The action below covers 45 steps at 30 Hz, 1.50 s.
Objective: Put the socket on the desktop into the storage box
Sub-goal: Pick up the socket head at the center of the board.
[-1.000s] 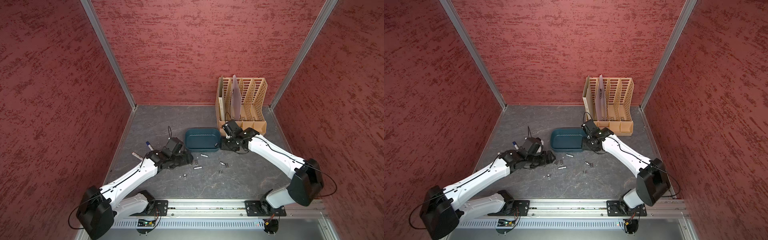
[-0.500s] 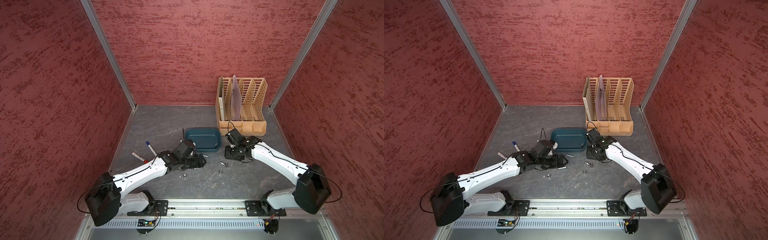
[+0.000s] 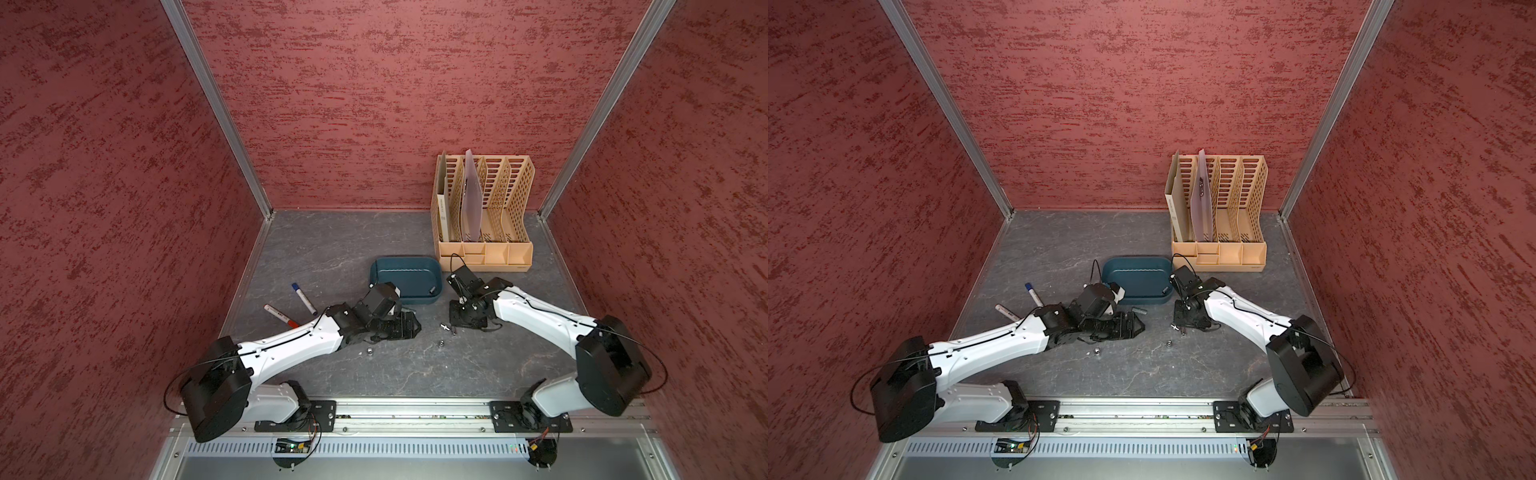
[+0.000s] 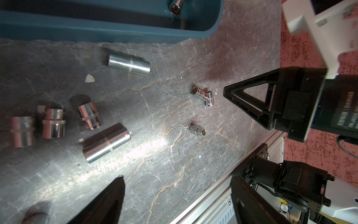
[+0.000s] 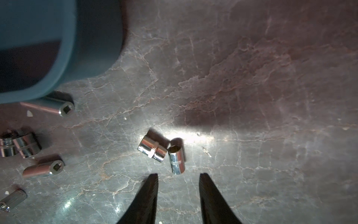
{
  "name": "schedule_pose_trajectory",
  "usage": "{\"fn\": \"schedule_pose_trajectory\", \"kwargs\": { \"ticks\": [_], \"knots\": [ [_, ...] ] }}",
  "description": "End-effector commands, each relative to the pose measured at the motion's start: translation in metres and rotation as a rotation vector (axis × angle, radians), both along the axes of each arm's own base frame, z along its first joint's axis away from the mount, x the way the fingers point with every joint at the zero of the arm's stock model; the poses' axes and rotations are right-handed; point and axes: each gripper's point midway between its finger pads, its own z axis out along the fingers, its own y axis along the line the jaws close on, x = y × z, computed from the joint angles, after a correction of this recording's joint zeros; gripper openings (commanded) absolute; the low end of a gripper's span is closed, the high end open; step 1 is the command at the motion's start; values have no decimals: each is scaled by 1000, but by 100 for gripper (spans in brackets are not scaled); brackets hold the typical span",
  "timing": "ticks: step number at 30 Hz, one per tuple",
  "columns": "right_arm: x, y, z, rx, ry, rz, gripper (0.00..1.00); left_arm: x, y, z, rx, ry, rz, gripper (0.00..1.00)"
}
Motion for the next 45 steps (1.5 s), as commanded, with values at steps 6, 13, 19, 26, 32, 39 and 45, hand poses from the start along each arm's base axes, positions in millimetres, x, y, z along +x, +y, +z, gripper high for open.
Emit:
{"fn": "schedule_pose_trajectory", "kwargs": {
  "ticks": [6,13,19,26,32,39,45],
  "knots": [
    [-2,1,-16,-9,19,-7,37,-1,-2,0,-10,-1,3,88],
    [-5,2,-23,-8,40,-5,36,-1,0,-3,-7,0,9,88],
    [-10,3,-28,0,58,-3,36,-1,1,-5,-4,4,13,89],
    [-11,5,-34,3,74,-3,36,-1,1,-7,0,7,15,88],
    [-11,6,-38,-7,80,0,34,-2,3,-7,1,7,21,89],
    [-13,4,-46,-19,97,-3,30,-2,3,-8,2,7,24,88],
    [-13,4,-47,-21,97,-6,25,-1,4,-8,4,7,26,88]
  ]
}}
